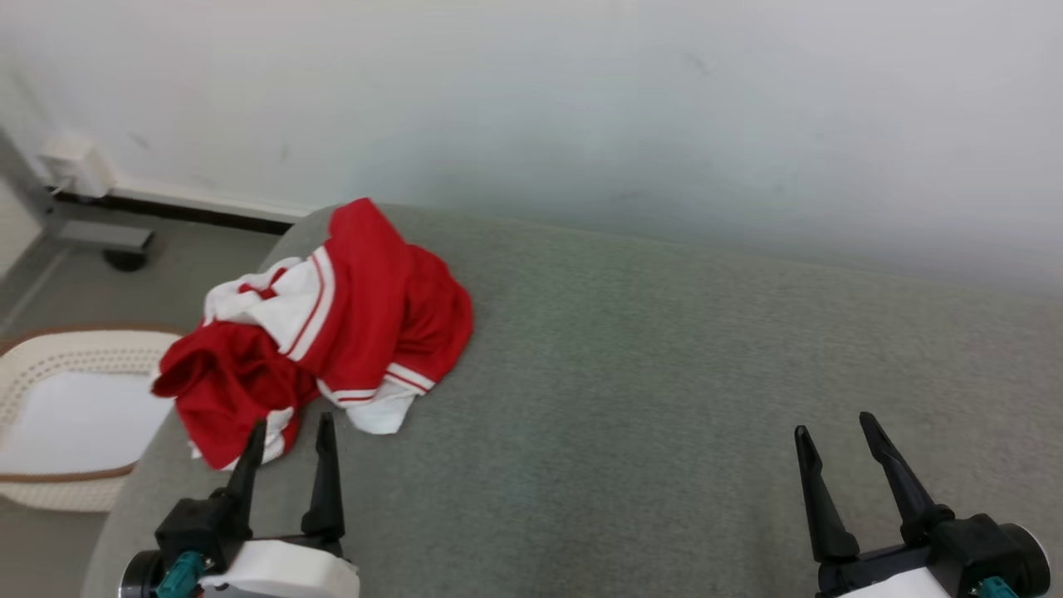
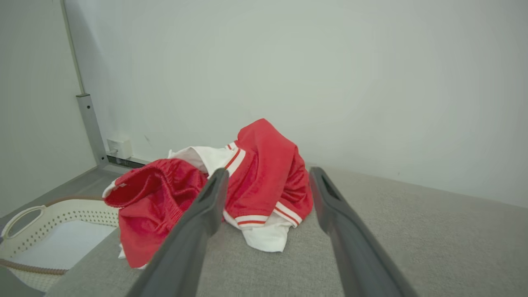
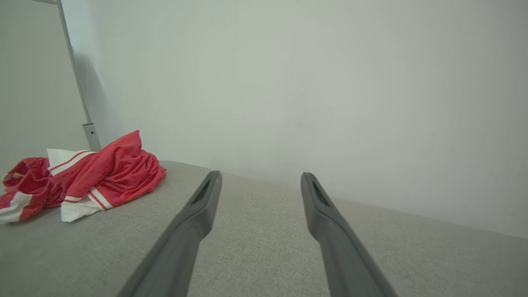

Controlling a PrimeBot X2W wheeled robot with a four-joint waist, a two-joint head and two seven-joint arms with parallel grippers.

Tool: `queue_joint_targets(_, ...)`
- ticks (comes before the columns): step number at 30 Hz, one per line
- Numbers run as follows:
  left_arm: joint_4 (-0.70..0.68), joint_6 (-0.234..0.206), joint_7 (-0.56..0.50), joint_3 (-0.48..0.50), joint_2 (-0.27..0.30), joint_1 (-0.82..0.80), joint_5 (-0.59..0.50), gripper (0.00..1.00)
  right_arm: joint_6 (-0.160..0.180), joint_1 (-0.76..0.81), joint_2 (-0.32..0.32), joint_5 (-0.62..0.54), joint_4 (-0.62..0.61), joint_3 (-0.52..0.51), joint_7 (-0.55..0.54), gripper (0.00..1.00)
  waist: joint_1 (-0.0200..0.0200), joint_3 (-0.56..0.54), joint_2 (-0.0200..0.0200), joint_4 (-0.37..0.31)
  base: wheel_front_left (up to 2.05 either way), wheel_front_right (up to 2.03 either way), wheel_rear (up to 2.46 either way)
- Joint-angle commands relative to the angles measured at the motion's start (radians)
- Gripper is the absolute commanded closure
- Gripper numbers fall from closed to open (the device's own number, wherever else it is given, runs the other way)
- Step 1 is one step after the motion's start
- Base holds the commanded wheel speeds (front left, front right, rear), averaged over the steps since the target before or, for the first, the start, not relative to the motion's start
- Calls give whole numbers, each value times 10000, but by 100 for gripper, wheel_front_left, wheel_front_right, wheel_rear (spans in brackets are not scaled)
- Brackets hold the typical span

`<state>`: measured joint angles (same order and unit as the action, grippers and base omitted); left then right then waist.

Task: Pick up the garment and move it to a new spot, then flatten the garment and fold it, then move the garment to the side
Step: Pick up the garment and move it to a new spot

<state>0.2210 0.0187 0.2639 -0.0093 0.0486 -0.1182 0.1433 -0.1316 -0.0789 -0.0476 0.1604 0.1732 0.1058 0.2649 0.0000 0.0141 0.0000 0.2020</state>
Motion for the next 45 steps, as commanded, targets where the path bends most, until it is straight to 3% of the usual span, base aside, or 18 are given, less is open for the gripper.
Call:
queue_joint_targets(1, 22, 25, 9, 51, 34, -70, -21, 0, 19, -13, -52, 68, -23, 71, -6, 0, 0, 46, 0, 509, 0, 0, 0)
queue_joint_targets(10, 314, -66, 9, 187, 32, -104, 78, 0, 19, -131, -52, 131, 43, 315, -6, 0, 0, 65, 0, 1464, 0, 0, 0)
queue_joint_targets(19, 410, 9, 9, 231, 32, -162, 229, 0, 17, -155, -52, 178, 76, 387, -8, 0, 0, 80, 0, 1807, 0, 0, 0)
queue_joint_targets(33, 467, 109, 9, 600, 34, -226, 223, 0, 19, -194, -52, 268, 90, 597, -8, 0, 0, 80, 0, 1579, 0, 0, 0)
queue_joint_targets(40, 499, 402, 9, 800, 86, -759, -42, 0, 19, -220, -54, 215, 70, 647, -7, 0, 0, 102, 0, 1288, 0, 0, 0)
queue_joint_targets(45, 1306, 767, 9, 792, 369, -1564, 278, 0, 19, -341, -51, 183, 59, 719, -8, 0, 0, 316, 0, 839, 0, 0, 0)
